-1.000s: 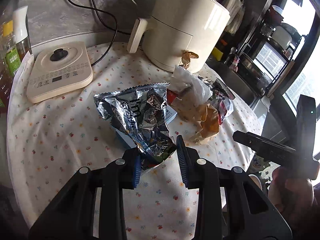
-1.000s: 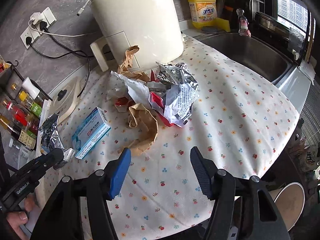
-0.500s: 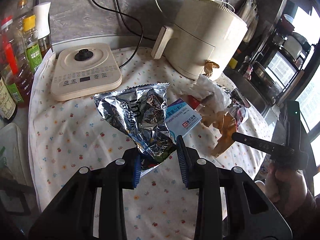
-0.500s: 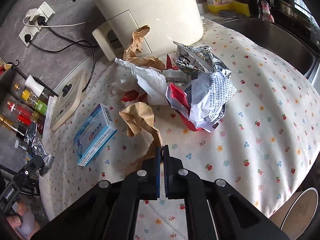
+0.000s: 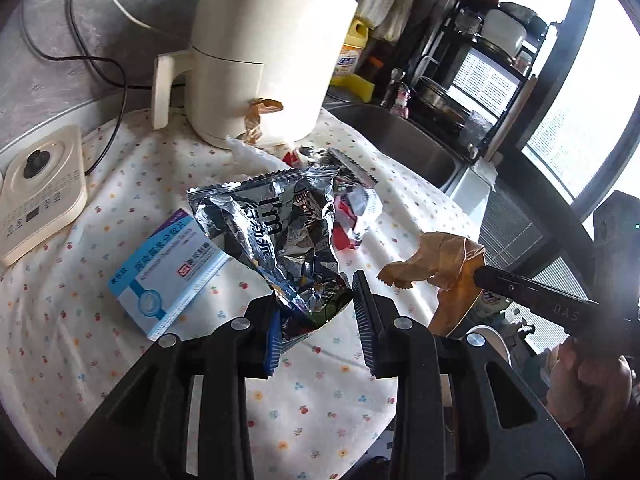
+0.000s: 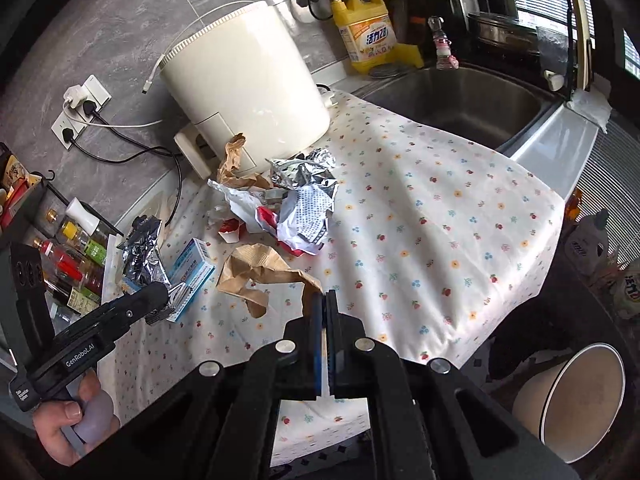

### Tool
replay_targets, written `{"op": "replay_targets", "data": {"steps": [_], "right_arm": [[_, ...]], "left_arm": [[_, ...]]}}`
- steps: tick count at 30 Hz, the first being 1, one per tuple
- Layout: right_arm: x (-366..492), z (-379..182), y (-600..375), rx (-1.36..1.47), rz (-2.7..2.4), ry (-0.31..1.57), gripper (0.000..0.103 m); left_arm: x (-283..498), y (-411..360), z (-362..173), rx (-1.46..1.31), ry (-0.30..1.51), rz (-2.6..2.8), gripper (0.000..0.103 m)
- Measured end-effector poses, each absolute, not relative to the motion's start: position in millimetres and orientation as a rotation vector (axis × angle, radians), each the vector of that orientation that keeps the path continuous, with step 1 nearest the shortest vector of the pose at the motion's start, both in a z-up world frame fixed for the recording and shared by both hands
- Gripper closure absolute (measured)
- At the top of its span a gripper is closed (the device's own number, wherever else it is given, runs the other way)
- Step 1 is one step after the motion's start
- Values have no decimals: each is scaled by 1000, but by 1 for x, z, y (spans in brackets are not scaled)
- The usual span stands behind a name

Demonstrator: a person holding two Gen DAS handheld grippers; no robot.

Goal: Collect trash
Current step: 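Carry the silver snack bag to the white bin and open the left gripper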

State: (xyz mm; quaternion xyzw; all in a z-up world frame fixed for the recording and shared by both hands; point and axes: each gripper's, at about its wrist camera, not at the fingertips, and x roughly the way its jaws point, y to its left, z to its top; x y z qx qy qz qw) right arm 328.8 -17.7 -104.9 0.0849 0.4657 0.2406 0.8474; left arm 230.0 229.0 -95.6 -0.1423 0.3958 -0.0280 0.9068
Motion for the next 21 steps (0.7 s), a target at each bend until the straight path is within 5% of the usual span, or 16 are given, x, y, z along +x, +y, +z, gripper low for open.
{"op": "replay_targets", "data": {"steps": [21], "right_arm": [[282, -136, -346, 303, 137, 1002, 100]], "left_arm": [[251, -59, -99, -227, 871, -314, 71]]}}
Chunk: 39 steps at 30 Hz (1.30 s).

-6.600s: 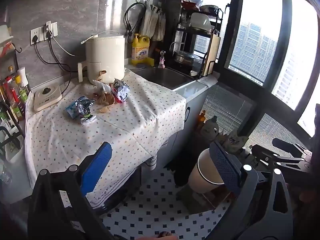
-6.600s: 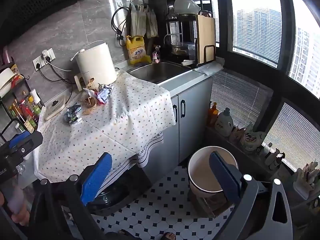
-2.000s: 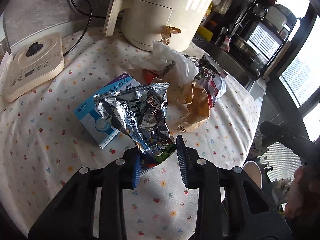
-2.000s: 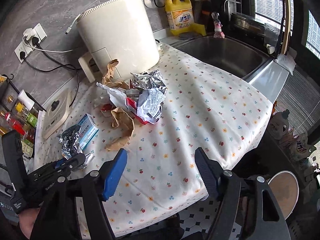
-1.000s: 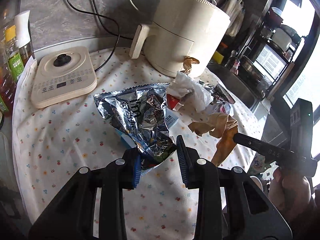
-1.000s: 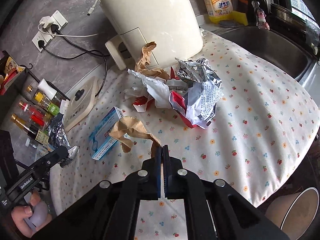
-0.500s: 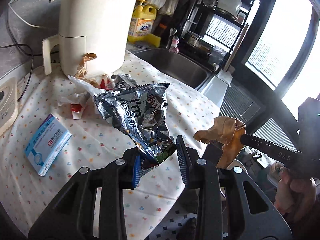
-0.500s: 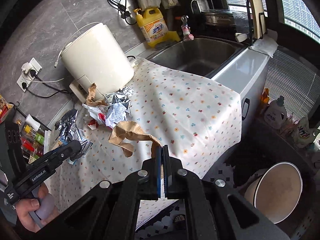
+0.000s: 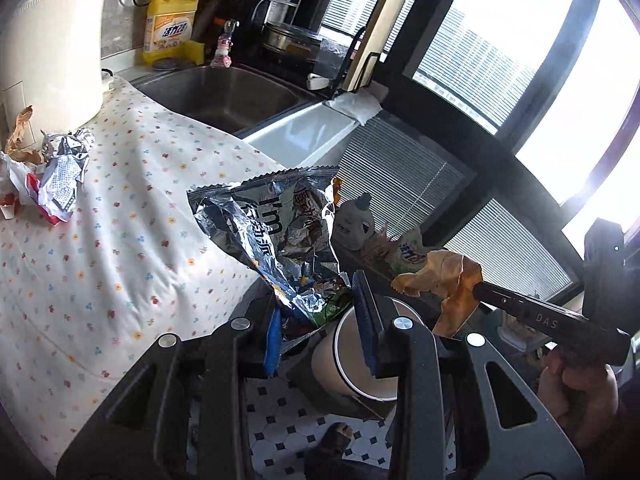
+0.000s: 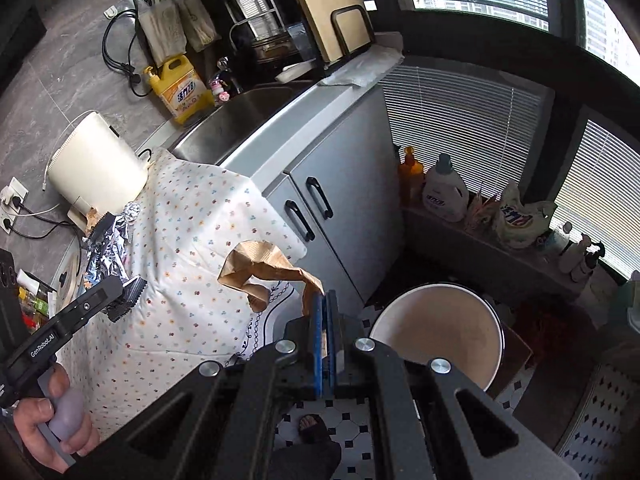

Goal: Collect trash
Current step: 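Carry the silver snack bag to the white bin and open the left gripper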

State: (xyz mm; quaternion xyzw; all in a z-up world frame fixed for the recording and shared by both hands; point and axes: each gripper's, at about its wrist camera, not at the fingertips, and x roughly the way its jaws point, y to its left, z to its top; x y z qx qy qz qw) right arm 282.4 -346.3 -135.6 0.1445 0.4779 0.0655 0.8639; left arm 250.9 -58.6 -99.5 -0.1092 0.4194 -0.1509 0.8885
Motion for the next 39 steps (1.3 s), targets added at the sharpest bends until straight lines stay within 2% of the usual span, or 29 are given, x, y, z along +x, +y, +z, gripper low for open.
{"op": "replay_targets", "data": {"steps": [7, 13, 15, 16, 23, 29, 35, 38, 39], "right_arm": [[277, -173, -413, 324, 81, 1069, 99], [286, -209, -443, 305, 101, 1144, 93], [287, -216, -449, 319, 94, 1145, 52], [285, -218, -453, 325, 87, 1132, 46], [271, -224, -483, 349, 12, 1142, 46], [244, -213, -515, 386, -111, 1104, 32], [220, -206, -544, 425, -200, 1079, 32], [213, -204, -553, 438, -223, 1076, 32], [212, -204, -554, 443, -227, 1076, 31]], "left_arm": [[250, -133, -121, -188, 924, -358, 71], [255, -182, -145, -192, 972, -377, 71], [258, -191, -154, -190, 990, -381, 71], [259, -195, -158, -187, 998, -383, 71], [268, -218, -188, -156, 1064, -413, 71], [272, -246, -203, -104, 1108, -501, 71], [274, -274, -216, -75, 1139, -566, 71], [278, -284, -220, -86, 1154, -590, 60], [278, -284, -219, -94, 1153, -594, 44]]}}
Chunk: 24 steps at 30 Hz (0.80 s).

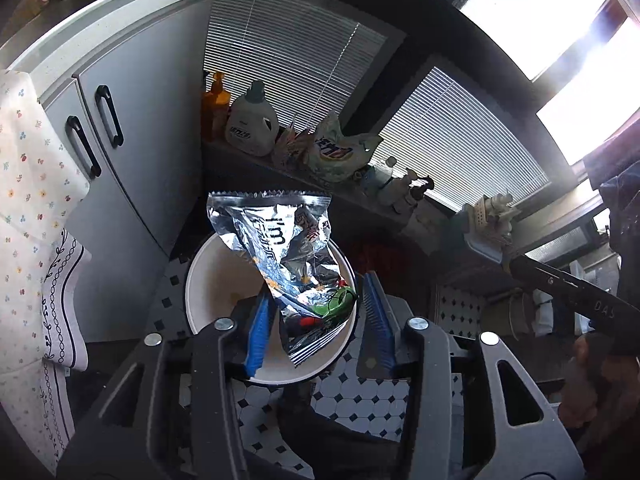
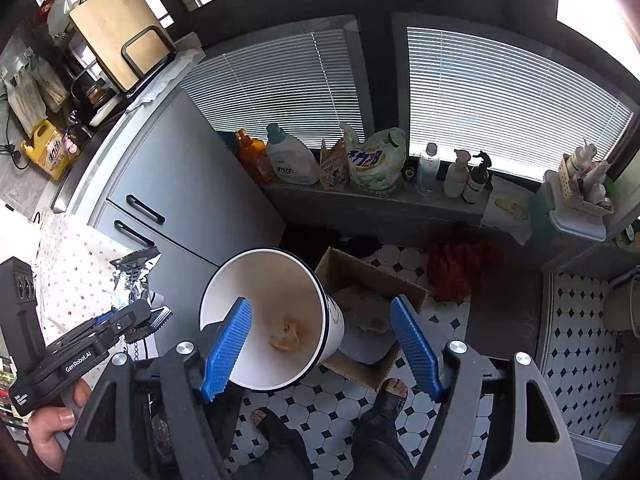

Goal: Collect trash
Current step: 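Carry the silver snack bag to the white bin and open the left gripper, then move the left gripper back to the blue-white medicine box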

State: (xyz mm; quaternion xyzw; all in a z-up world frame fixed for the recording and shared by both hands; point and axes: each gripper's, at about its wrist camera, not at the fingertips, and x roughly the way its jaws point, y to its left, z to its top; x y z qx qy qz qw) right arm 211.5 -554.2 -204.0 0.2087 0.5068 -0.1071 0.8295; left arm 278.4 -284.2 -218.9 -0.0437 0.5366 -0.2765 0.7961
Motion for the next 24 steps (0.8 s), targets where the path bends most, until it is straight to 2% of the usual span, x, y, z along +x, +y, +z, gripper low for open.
{"op": "replay_targets", "data": {"steps": [1, 4, 12, 24], "right_arm": [[210, -203, -555, 447, -231, 1073, 30], [210, -199, -553, 451, -234, 1058, 23], [235, -180, -509, 436, -155, 1001, 11], [279, -139, -379, 317, 86, 949, 8]], "left_arm": [[278, -283, -215, -105, 1140, -596, 33], [277, -276, -202, -116, 1101, -602, 21], [275, -215, -166, -118, 1025, -459, 15], [248, -80, -115, -185, 888, -207, 7]]}}
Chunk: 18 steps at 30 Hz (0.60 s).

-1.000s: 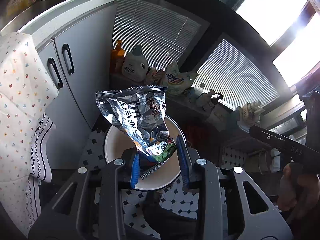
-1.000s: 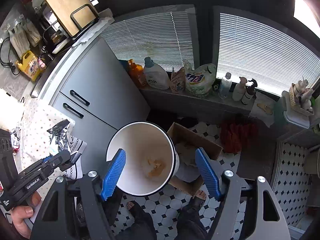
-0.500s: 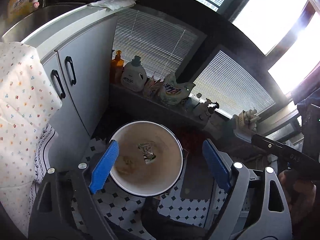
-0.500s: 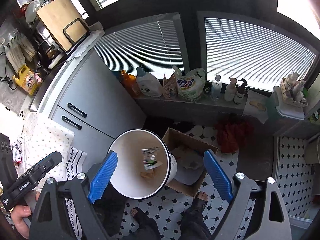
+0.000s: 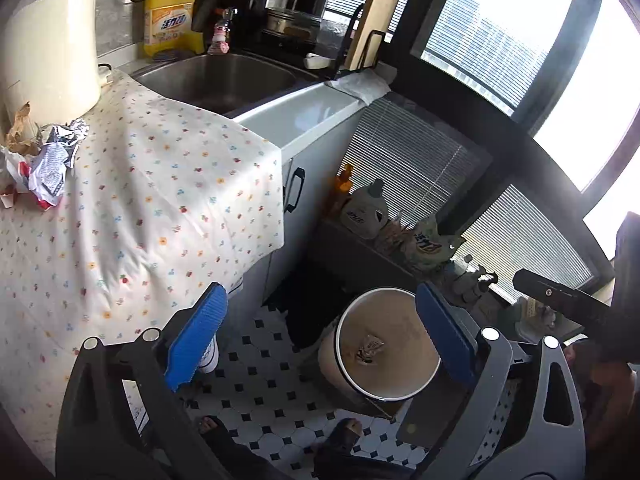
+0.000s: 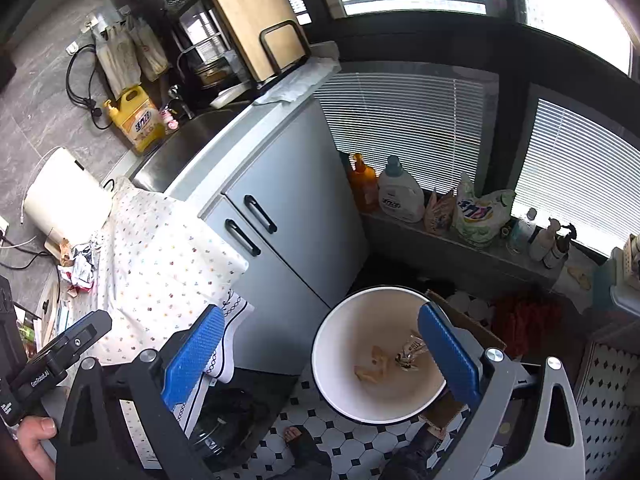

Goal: Collect trash
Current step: 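Move the left gripper back to the blue-white medicine box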

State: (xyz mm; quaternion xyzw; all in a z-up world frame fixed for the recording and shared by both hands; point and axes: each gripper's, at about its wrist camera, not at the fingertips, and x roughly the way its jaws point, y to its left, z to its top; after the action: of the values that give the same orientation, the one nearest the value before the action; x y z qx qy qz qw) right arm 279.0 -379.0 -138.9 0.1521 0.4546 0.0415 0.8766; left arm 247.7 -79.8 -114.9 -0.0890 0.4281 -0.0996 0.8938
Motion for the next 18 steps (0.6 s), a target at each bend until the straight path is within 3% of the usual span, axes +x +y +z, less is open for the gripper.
{"op": "replay_targets", "data": {"steps": [18], "right_arm": [[301, -107, -190, 173, 336, 926, 8]], "left_arm": [[196, 148, -87, -325, 732, 146, 6]]}}
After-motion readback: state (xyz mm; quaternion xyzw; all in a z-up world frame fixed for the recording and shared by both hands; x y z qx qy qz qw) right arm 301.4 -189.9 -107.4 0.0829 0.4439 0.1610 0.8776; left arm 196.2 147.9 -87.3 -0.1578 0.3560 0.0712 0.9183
